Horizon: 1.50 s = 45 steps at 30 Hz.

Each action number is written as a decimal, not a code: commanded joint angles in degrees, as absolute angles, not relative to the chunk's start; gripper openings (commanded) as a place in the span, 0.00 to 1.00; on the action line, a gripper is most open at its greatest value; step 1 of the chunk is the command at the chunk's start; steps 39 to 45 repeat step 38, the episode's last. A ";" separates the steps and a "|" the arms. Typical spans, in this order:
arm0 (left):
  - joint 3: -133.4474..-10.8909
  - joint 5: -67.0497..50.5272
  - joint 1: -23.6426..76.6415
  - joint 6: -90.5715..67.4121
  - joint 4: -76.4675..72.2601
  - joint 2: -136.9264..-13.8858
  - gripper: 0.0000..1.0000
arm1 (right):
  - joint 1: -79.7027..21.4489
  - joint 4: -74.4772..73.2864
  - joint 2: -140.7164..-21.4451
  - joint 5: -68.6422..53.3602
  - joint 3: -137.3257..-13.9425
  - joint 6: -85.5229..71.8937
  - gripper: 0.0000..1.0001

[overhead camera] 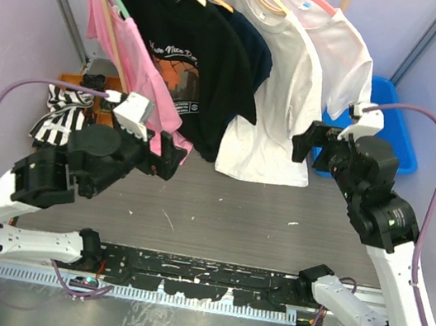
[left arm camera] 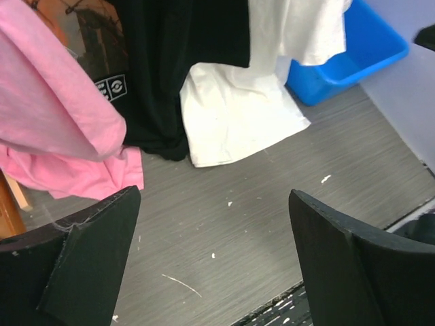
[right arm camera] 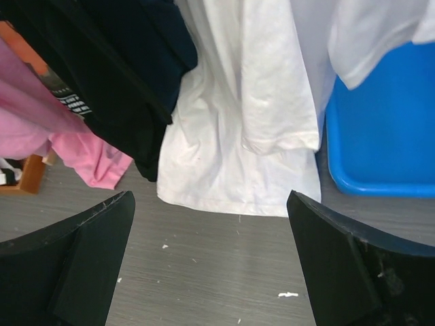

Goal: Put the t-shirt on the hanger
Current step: Reset both arms

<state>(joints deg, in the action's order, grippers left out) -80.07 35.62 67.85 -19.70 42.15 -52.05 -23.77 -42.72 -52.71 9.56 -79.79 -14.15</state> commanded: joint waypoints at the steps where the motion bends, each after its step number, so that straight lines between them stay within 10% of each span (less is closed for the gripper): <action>1: -76.62 34.19 63.69 -20.69 37.29 -52.65 0.98 | -23.87 -35.11 -47.88 15.07 -73.57 -14.69 1.00; 16: -57.56 5.77 31.15 -28.46 31.09 -47.80 0.98 | -23.82 -36.04 -42.32 16.68 -60.05 -19.68 1.00; 45: -56.84 8.28 29.62 -28.04 36.17 -39.35 0.98 | -23.84 -35.86 -35.20 20.65 -57.12 -19.69 1.00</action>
